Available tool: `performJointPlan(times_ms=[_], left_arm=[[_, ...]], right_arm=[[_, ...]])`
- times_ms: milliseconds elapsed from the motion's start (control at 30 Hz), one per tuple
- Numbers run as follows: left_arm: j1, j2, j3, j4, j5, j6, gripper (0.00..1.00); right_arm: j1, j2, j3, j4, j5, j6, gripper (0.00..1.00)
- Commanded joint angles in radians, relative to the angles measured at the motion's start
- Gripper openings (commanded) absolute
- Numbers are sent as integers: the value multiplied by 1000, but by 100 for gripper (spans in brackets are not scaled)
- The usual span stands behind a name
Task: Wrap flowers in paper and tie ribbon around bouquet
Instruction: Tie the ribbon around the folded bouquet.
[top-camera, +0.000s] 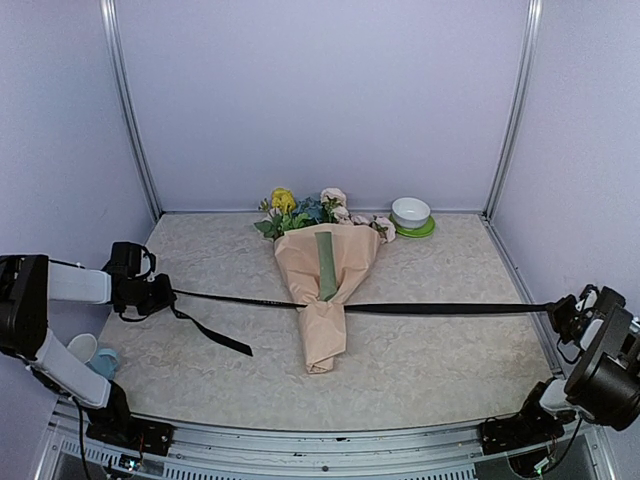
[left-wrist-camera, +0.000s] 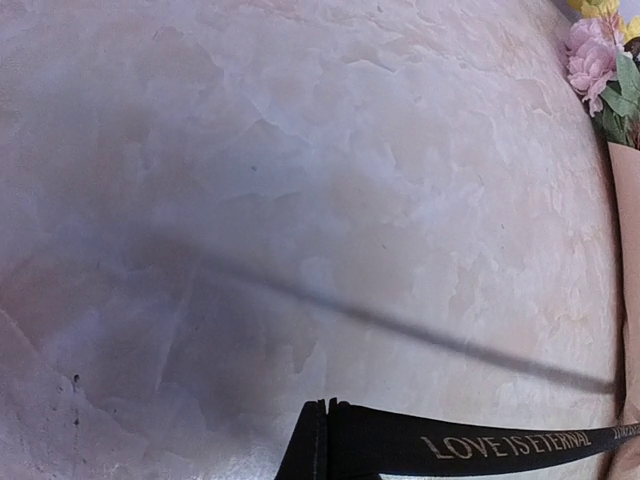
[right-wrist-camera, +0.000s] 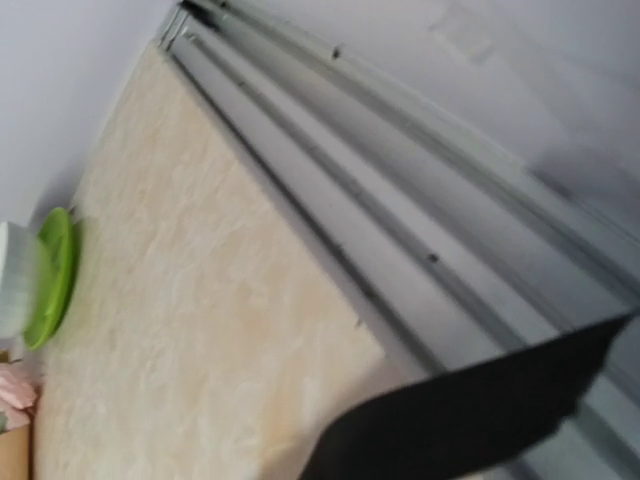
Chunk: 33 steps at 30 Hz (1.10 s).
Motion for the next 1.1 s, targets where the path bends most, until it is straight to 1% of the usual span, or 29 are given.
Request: performJointPlan(times_ms=[0,33,100,167,200,267,333,367,467,600,700,767,900,1067], left_arm=[[-127,-53,79,-2,-233,-18,0],[-206,-55,123,-26,-266,-13,0],[-368,-45,230,-82,-326,4,0],[-486,-34,348,-129,-369,25,0],[-532,-29,403,-144,-384,51,0],[-617,-18,506,-173,-399,96,0],[-696,-2,598,-212,-420,138,0],[-730,4,651,-232,-436,159,0],[-826,-12,708,-256,-501,238,0],[-937,-80,735,-261,-547,334,0],[-1003,-130,737,-262,-554,382,0],[-1042,-157,737,-272,-556,399,0],[-1133,-201,720,-283,-561,420,0],[-1254,-244,698,-284,-573,407,0]], right_arm=[[128,-117,148,-20,176,62,0],[229,-161,165,-31,214,62,0],[400,-191,185,2,248,106,0],[547,-178,227,31,269,132,0],[645,-160,259,28,289,134,0],[783,-111,325,39,310,122,0],[911,-47,408,59,285,91,0],[974,-11,451,57,241,66,0],[1136,88,568,22,117,-29,0],[1296,163,642,-29,-71,-170,0],[1420,182,644,-134,-92,-265,0],[1470,194,622,-218,-76,-280,0],[1507,194,521,-329,-35,-216,0],[1513,192,372,-494,172,-30,0]])
